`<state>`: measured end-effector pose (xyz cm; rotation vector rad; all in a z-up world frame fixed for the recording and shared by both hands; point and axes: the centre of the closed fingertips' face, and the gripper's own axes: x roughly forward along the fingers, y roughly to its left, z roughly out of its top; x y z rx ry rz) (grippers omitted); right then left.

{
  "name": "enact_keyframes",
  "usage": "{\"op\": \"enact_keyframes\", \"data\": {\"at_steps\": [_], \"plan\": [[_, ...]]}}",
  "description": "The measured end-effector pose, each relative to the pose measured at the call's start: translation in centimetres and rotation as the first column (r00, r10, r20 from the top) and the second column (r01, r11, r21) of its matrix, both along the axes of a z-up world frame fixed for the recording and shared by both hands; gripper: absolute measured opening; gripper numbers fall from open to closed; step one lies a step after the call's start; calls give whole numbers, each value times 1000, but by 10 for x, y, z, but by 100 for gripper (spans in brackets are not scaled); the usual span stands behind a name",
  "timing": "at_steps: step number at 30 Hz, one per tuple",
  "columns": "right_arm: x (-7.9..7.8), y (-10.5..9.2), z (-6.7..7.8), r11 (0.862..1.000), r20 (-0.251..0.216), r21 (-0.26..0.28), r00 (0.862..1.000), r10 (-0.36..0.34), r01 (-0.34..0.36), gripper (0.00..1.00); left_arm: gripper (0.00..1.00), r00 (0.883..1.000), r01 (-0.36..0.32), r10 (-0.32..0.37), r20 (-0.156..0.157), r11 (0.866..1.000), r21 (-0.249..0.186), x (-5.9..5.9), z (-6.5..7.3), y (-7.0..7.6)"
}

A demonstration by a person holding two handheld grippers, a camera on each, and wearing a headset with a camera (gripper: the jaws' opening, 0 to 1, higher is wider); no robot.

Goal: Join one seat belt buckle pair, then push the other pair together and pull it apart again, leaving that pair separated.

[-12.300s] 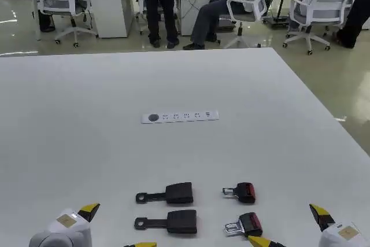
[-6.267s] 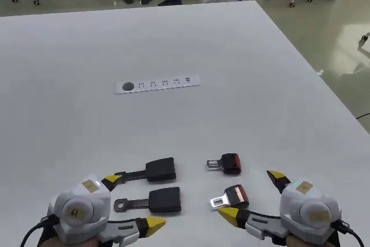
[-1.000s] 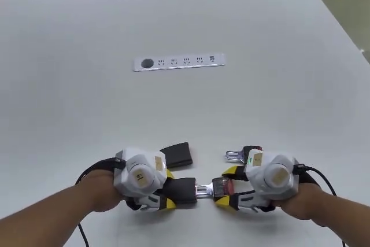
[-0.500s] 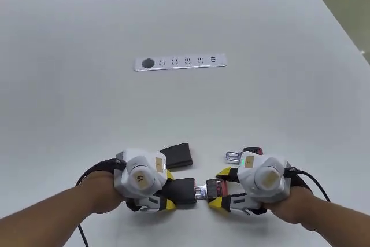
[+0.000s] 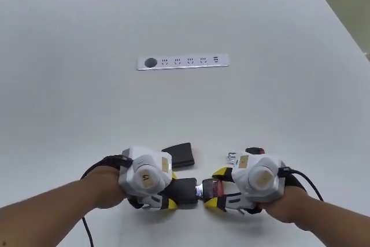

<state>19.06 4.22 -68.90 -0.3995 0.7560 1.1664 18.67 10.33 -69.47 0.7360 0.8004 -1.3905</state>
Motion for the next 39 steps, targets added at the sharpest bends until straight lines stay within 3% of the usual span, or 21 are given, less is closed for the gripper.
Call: {"op": "enact_keyframes", "data": {"at_steps": [20,39], "plan": [[5,4,-8,999,5,-34,999,-34,34,35,33,1000,21,-21,-6,1000,7,-1,1,5],[-2,7,-6,999,53,-35,998,21,-19,34,33,1000,17,-17,-9,1000,-15,-2,2,3]]}}
